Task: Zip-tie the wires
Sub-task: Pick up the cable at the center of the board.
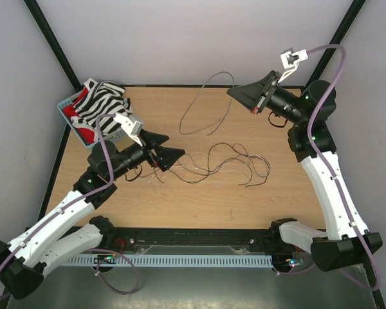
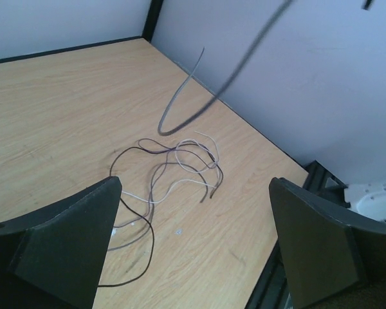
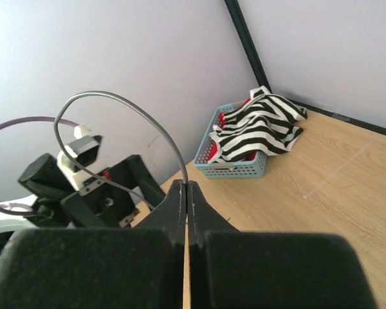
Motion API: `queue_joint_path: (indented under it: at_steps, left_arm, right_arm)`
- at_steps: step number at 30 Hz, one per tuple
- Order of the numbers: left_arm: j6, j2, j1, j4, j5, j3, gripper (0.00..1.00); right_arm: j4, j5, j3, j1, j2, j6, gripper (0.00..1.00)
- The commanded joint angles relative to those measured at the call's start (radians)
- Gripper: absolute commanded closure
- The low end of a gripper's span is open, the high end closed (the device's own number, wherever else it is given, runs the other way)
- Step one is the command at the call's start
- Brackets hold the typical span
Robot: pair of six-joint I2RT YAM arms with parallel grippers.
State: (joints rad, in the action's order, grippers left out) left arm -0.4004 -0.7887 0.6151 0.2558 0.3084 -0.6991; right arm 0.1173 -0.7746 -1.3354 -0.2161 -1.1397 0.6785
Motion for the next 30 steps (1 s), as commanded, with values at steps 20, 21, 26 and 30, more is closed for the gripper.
queue_joint_path:
  at_steps: [20,21,26,30]
  left_arm:
    - [-0.123,-0.271,0.08,0.408,-0.099,0.007,0.01]
    - [-0.122,-0.274,0.083,0.408,-0.095,0.009,0.01]
    - [-0.143,-0.287,0.109,0.41,-0.113,0.045,0.01]
    - [-0.151,-0.309,0.122,0.486,-0.151,0.072,0.01]
  right_arm:
    - [0.189,0.052,0.054,-0.035,0.048,0.116,1.0]
    - [0.19,0.054,0.052,-0.035,0.045,0.113,1.0]
    - [0.19,0.065,0.046,-0.035,0.03,0.105,1.0]
    - [0.224,0.046,0.057,-0.038,0.02,0.134,1.0]
